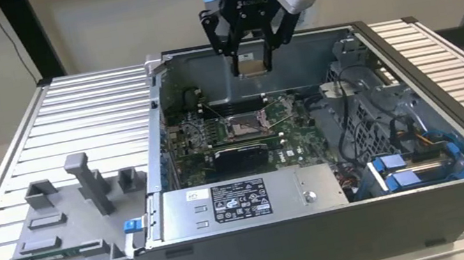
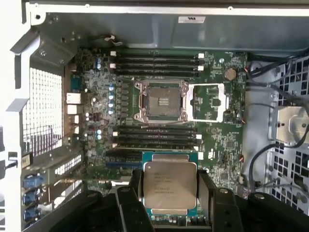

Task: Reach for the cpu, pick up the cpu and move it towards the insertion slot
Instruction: 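Pick up the cpu and move it towards the insertion slot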

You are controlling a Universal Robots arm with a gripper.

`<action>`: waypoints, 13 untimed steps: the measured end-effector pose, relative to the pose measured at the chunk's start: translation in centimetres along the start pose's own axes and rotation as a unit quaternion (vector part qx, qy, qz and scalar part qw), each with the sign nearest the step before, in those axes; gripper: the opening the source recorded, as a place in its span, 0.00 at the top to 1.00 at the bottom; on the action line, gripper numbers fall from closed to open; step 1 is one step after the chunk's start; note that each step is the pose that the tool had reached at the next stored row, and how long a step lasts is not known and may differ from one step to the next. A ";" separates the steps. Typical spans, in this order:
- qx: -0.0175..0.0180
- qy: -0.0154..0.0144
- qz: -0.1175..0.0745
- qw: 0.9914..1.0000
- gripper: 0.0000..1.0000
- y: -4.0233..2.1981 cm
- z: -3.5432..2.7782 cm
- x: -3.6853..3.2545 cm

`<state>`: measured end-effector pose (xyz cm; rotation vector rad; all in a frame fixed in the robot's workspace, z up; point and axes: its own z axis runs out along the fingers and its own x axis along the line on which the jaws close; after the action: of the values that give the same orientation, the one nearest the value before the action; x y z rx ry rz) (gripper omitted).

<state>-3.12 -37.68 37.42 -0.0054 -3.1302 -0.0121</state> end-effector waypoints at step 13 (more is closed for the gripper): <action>0.000 0.000 0.000 1.000 1.00 5.51 0.95 -0.15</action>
<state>-2.96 -32.16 36.51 -0.0056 -3.1302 -0.0118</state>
